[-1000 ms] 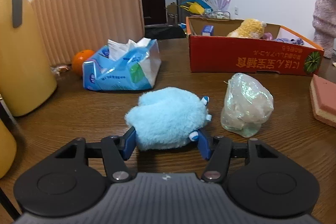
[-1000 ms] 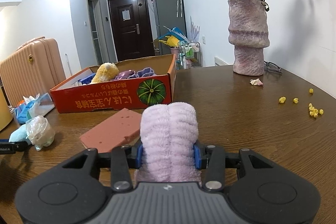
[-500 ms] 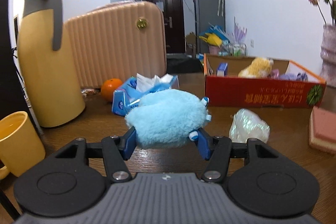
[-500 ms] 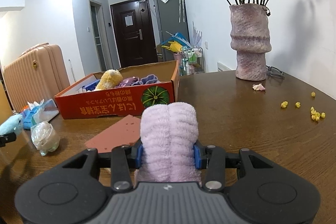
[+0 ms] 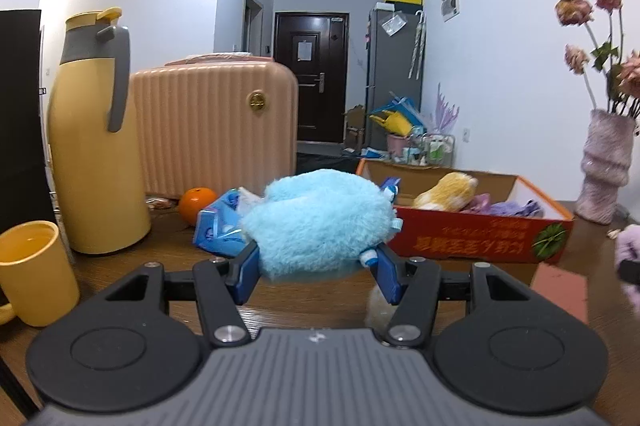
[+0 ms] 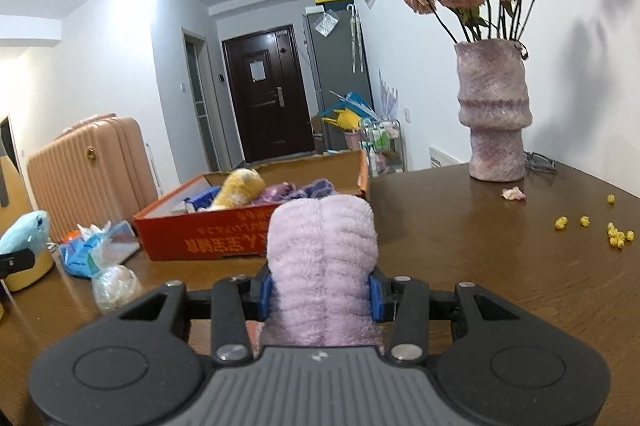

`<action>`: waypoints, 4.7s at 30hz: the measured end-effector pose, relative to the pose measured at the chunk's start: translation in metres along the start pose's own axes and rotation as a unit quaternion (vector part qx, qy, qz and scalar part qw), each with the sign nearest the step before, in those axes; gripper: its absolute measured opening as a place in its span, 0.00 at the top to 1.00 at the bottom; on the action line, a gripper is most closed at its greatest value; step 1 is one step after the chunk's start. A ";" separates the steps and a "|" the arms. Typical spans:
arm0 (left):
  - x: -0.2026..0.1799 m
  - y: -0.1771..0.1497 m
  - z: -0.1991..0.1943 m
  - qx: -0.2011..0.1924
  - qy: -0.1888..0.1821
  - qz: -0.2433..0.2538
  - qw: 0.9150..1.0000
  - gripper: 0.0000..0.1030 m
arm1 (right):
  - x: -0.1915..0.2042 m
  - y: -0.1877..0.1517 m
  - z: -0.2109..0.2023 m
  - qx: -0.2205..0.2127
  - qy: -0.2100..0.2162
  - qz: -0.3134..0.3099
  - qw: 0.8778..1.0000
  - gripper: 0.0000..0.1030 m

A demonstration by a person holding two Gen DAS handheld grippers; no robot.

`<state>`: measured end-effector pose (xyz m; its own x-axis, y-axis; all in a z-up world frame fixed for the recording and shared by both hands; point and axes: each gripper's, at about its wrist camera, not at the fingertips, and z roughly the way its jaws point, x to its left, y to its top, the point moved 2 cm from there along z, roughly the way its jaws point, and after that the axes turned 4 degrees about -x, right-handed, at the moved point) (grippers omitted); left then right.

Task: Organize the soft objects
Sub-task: 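Carry the blue plush and pink towel in both grippers toward the cardboard box, then lower the blue plush and pink towel into the box and open both grippers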

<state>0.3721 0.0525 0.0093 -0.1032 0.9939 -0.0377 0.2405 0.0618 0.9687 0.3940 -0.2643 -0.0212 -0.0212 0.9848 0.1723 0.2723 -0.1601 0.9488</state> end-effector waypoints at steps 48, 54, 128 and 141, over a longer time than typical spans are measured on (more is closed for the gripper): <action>-0.056 0.035 0.076 -0.025 -0.010 -0.057 0.998 0.43 | 0.050 0.032 0.076 -0.072 0.016 -0.016 0.997 0.59; -0.061 0.036 0.091 -0.021 -0.014 -0.048 0.999 0.43 | 0.049 0.035 0.089 -0.073 0.012 -0.017 0.997 0.59; -0.123 0.034 0.233 0.004 0.002 0.015 1.000 0.42 | 0.042 0.058 0.224 -0.004 -0.011 -0.028 1.000 0.58; -0.124 0.031 0.237 0.008 0.000 0.021 1.000 0.42 | 0.044 0.054 0.228 0.002 -0.014 -0.036 0.999 0.58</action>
<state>0.6215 -0.0473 -0.0144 -0.0917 0.9958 0.0034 0.2610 0.0207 0.9651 0.6267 -0.2145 -0.0230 -0.0141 0.9953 0.0960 0.2756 -0.0884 0.9572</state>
